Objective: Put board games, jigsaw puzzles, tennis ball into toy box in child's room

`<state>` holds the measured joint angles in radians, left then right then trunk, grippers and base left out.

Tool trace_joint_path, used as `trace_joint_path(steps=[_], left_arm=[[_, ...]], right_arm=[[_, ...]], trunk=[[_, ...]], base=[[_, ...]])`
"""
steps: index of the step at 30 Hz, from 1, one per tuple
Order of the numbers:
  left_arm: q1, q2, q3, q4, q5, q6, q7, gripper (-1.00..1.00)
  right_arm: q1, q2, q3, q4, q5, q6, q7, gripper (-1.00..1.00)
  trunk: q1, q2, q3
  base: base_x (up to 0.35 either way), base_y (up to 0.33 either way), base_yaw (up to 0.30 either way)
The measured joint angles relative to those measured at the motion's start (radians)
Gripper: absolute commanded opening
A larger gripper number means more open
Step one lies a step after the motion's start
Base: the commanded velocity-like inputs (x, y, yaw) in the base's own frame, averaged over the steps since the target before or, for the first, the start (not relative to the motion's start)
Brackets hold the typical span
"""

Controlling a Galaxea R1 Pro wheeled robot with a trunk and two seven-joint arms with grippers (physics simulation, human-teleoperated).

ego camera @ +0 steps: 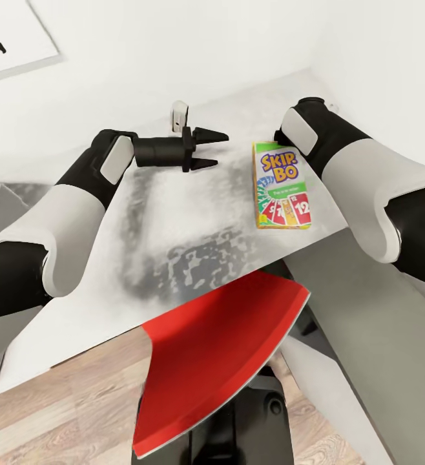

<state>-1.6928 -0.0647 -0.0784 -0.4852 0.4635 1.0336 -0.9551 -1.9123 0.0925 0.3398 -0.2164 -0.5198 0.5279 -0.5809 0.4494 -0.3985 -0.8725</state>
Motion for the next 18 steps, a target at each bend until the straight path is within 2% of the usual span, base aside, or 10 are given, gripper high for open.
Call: trace_joint_path(steps=[6,18], left_arm=[[0.001,0.0,-0.001,0.0,0.0,0.0,0.0,1.0],[0.003,0.003,0.002,-0.001,0.0,0.003,0.0,1.0]], right_arm=[[0.0,0.0,-0.001,0.003,0.0,0.0,0.0,1.0],[-0.008,-0.001,-0.015,-0.004,-0.012,0.001,0.003,1.0]], trunk=[[0.0,0.0,0.0],[0.0,0.0,0.0]], base=[[0.0,-0.173,0.0],[0.0,-0.014,0.0]])
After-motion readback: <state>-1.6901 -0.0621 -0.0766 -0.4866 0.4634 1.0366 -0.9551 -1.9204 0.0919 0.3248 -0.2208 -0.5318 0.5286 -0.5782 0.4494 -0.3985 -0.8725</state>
